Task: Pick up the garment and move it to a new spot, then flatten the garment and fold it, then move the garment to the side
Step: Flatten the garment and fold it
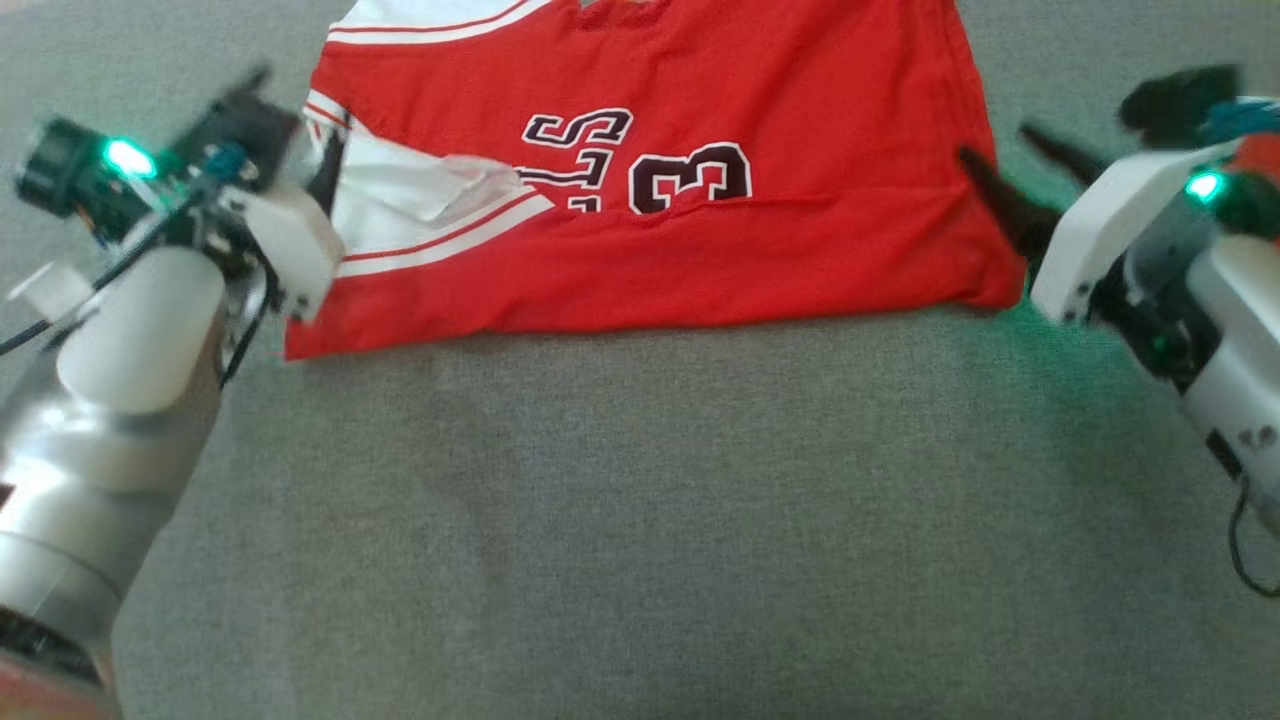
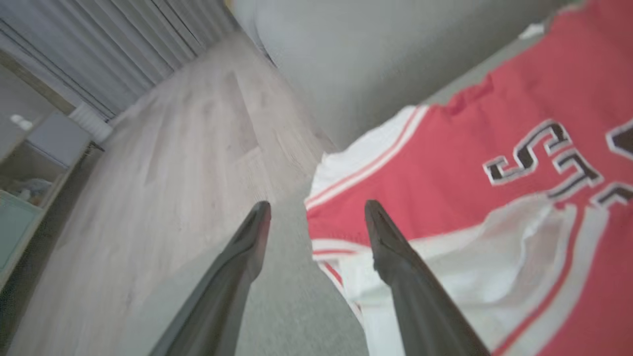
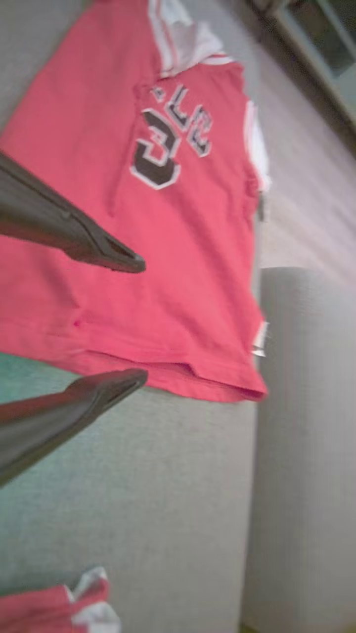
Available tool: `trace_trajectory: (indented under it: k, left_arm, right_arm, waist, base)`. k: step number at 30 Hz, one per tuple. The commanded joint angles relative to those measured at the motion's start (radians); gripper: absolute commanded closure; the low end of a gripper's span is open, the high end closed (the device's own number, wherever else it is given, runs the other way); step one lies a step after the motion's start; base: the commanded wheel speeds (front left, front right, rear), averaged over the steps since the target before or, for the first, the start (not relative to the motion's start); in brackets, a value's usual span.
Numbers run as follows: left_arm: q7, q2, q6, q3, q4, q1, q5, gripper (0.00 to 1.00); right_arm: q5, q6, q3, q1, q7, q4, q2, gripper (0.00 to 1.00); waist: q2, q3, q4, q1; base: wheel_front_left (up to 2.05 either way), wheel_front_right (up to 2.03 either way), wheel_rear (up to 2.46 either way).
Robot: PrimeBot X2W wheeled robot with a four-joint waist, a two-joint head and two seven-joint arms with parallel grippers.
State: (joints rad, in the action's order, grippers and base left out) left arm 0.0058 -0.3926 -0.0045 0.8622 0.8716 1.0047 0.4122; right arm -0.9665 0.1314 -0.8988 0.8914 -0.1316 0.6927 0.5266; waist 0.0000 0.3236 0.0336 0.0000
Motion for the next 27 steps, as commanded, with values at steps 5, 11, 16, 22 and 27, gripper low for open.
trace_trajectory:
  k: [5, 11, 16, 22, 27]
  left_arm:
    - [-0.227, 0.012, 0.084, -0.136, -0.01, 0.081, 0.052, 0.0]
    - [-0.266, 0.026, 0.124, -0.25, -0.14, -0.006, 0.108, 0.0]
    - [-0.267, 0.03, 0.182, -0.392, -0.383, -0.165, 0.092, 0.0]
    - [-0.267, 0.069, 0.213, -0.483, -0.557, -0.445, 0.031, 0.0]
    - [-0.267, 0.128, 0.218, -0.534, -0.606, -0.629, -0.002, 0.0]
  right_arm:
    - [0.063, -0.001, 0.101, 0.056, 0.275, 0.034, -0.047, 0.0]
    - [0.149, -0.001, 0.26, 0.043, 0.391, 0.074, -0.132, 0.0]
    - [0.316, -0.001, 0.523, -0.061, 0.393, -0.038, -0.204, 0.0]
    - [0.603, -0.001, 0.804, -0.345, 0.393, -0.263, -0.399, 0.0]
    - [0.73, -0.001, 0.871, -0.556, 0.393, -0.385, -0.47, 0.0]
  waist:
    - [0.0, -0.031, 0.008, 0.0]
    - [0.0, -0.098, 0.021, 0.0]
    - [0.0, -0.137, 0.027, 0.0]
    - [0.0, -0.196, 0.033, 0.0]
    - [0.0, -0.238, 0.032, 0.0]
  base:
    - [0.0, 0.0, 0.0]
    - [0.0, 0.0, 0.0]
    - [0.0, 0.0, 0.0]
    - [0.0, 0.0, 0.0]
    - [0.0, 0.0, 0.0]
